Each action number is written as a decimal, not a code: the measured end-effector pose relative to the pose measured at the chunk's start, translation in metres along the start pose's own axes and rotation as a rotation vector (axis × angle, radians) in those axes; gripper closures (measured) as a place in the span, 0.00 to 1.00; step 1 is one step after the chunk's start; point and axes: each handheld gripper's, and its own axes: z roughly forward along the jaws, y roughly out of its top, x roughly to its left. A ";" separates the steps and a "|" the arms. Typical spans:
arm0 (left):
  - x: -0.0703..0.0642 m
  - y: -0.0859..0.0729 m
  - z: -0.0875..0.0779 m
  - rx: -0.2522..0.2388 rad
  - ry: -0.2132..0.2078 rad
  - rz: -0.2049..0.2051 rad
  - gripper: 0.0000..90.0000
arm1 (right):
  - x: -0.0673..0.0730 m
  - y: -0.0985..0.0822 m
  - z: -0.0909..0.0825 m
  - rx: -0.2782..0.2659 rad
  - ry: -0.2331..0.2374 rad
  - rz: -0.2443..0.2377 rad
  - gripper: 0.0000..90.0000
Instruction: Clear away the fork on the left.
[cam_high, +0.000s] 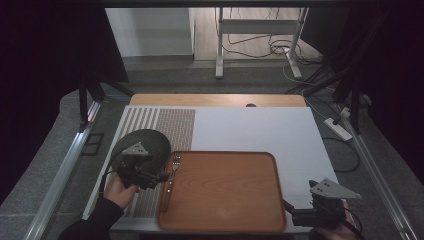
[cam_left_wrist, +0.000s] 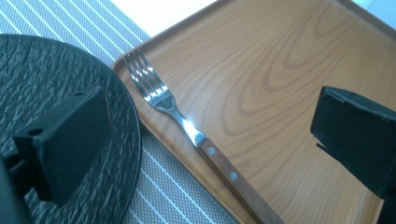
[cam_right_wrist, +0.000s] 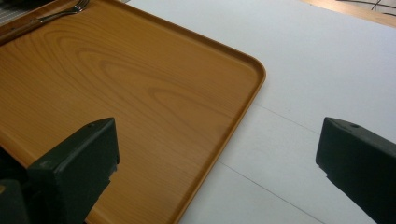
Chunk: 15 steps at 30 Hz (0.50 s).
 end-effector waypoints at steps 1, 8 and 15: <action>0.000 -0.002 -0.001 -0.010 -0.004 -0.006 0.00 | 0.000 0.000 0.000 0.000 0.000 0.000 0.00; 0.000 -0.011 -0.010 -0.026 -0.005 -0.026 0.00 | 0.000 0.000 0.000 0.000 0.000 -0.001 0.00; 0.001 -0.021 -0.021 -0.038 -0.004 -0.052 0.00 | 0.000 0.000 0.000 0.002 0.001 -0.001 0.00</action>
